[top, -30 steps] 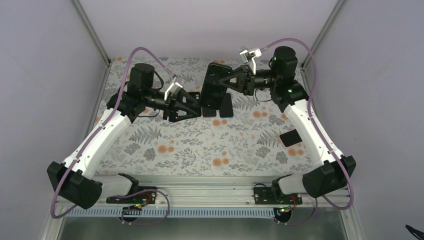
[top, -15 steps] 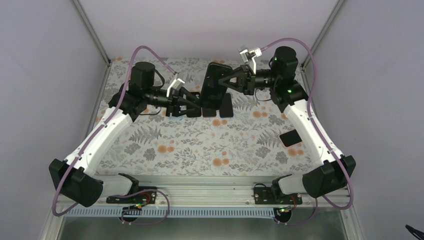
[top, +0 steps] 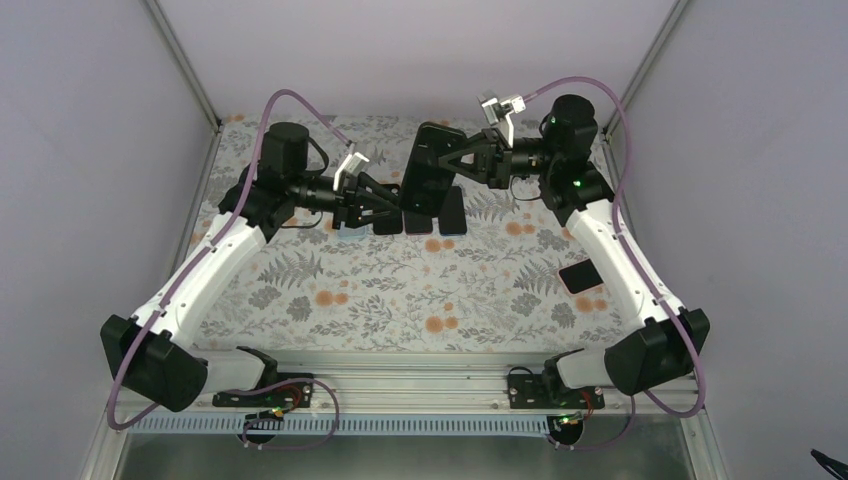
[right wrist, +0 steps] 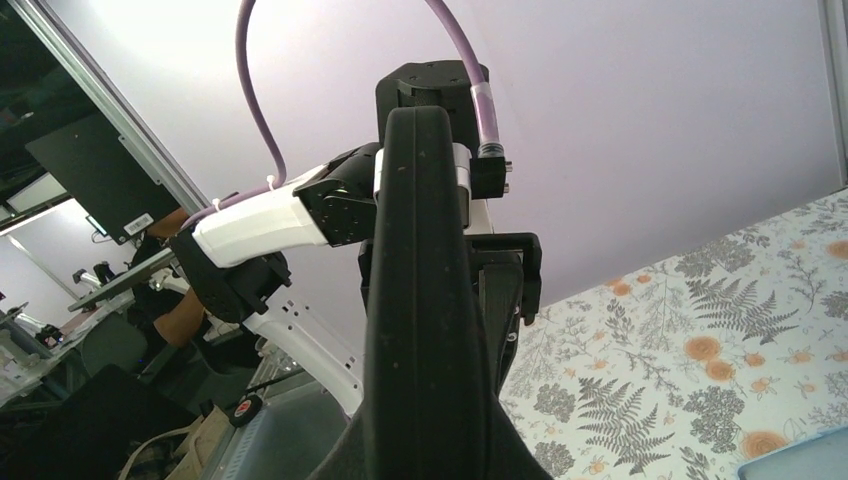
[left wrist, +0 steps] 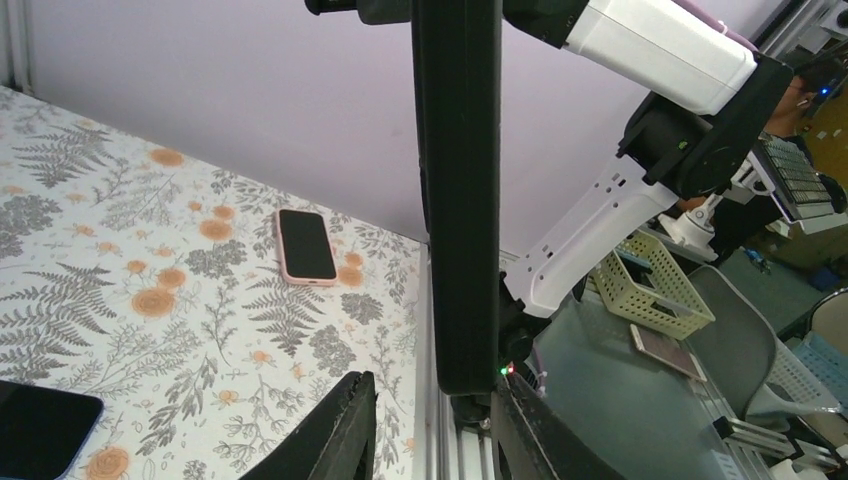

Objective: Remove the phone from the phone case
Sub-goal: Remove the phone case from the phone.

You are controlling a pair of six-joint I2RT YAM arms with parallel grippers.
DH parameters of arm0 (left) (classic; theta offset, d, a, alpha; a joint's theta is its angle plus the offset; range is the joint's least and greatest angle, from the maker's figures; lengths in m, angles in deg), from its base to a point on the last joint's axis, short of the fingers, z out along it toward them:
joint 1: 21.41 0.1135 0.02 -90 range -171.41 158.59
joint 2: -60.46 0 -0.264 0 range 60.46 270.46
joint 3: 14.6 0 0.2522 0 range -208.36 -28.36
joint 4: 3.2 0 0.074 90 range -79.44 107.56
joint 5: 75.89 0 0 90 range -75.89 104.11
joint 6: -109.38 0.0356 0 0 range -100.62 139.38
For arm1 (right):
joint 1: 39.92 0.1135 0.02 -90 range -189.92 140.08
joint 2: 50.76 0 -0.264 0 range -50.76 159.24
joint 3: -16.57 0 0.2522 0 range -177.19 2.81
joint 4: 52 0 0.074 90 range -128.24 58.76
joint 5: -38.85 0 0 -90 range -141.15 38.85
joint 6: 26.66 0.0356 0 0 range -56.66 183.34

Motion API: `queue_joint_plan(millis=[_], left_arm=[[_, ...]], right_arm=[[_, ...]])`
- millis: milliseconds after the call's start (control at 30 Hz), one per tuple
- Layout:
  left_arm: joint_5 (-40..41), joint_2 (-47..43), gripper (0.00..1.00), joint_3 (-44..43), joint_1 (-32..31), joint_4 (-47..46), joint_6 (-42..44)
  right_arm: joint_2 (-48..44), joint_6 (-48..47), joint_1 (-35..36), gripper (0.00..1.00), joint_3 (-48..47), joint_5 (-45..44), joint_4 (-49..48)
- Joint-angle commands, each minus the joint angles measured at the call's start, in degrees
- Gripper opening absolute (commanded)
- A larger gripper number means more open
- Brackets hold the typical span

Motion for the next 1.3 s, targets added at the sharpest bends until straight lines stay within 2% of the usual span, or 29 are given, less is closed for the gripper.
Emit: queue_joint_plan(millis=[0, 367, 800, 1033, 1267], left_arm=[[2.4, 0.8, 0.28, 1.1, 1.6, -3.0, -1.8], [3.9, 1.7, 0.25, 2.3, 3.3, -4.7, -4.2], [1.8, 1.4, 0.26, 2.4, 3.8, -7.0, -6.0], [-6.9, -2.9, 0.45, 4.7, 3.6, -10.6, -6.3], [-8.5, -5.7, 0.63, 1.9, 2.1, -1.1, 3.6]], right_arm=[[-1.1, 4.2, 0.6, 0.04, 0.4, 7.4, -4.3], [-1.9, 4.2, 1.8, 0.04, 0.9, 10.2, -4.9], [-2.2, 3.4, 2.8, 0.04, 1.6, 10.5, -4.9], [-1.3, 1.8, 2.2, 0.04, -1.2, 10.1, -3.2], [-0.2, 3.0, 0.7, 0.04, -2.7, 7.3, -3.6]])
